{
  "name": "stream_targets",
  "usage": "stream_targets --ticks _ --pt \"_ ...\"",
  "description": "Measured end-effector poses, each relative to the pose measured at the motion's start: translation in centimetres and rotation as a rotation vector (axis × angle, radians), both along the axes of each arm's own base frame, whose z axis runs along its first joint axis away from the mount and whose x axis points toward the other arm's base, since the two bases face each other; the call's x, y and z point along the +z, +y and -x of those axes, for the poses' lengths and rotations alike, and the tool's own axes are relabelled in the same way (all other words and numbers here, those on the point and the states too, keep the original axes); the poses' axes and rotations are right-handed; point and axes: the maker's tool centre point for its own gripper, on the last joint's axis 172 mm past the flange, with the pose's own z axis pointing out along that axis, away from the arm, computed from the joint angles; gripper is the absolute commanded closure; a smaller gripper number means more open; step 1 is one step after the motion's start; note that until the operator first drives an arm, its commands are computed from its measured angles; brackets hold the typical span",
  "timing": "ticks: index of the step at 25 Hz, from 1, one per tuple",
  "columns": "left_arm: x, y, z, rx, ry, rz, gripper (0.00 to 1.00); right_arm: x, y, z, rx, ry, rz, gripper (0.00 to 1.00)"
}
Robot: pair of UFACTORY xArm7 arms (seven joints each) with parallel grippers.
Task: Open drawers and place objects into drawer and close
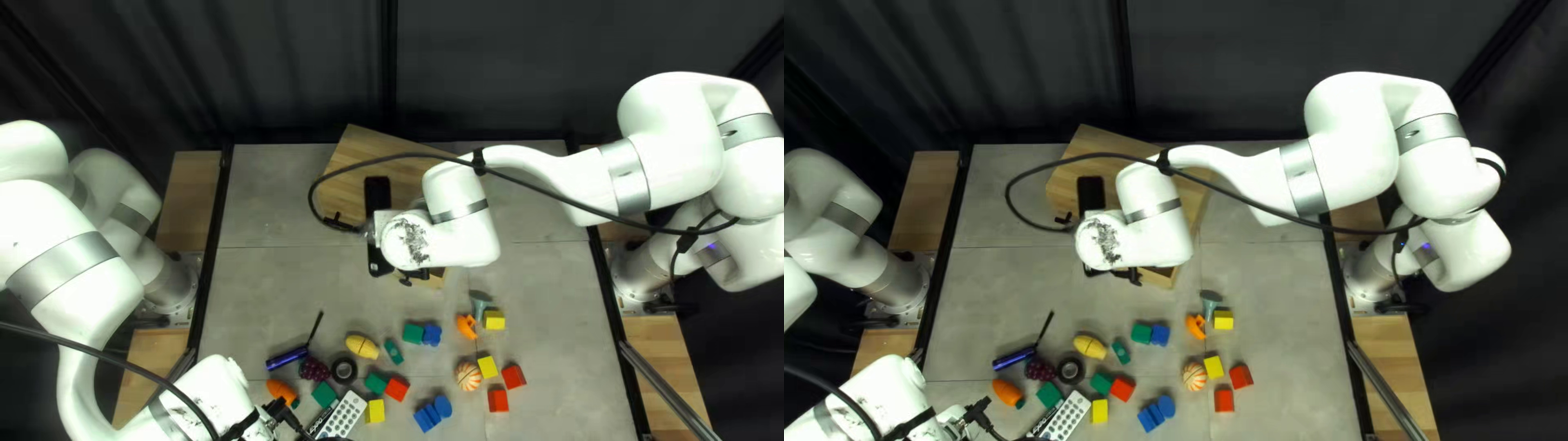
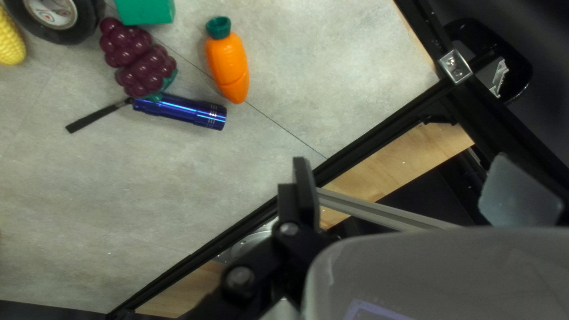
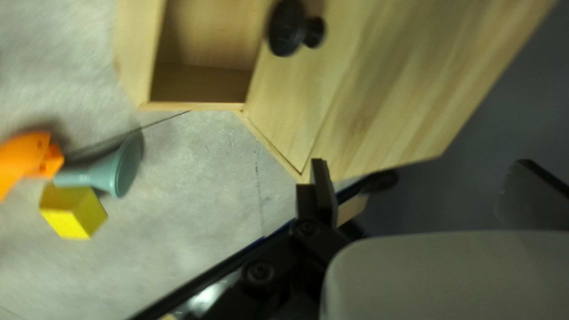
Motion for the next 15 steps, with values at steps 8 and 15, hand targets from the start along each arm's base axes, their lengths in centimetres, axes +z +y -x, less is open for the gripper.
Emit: stream_targets --ticks 8,15 --pt "0.0 0.0 0.0 0.0 0.0 0.0 0.0 -1.8 0.0 -0.3 -0.016 -0.05 -0.008 0.0" --pt "0.0 0.0 0.0 0.0 0.0 0.0 0.0 -2.5 -0.9 0.4 0.035 -0.081 -0.015 0.0"
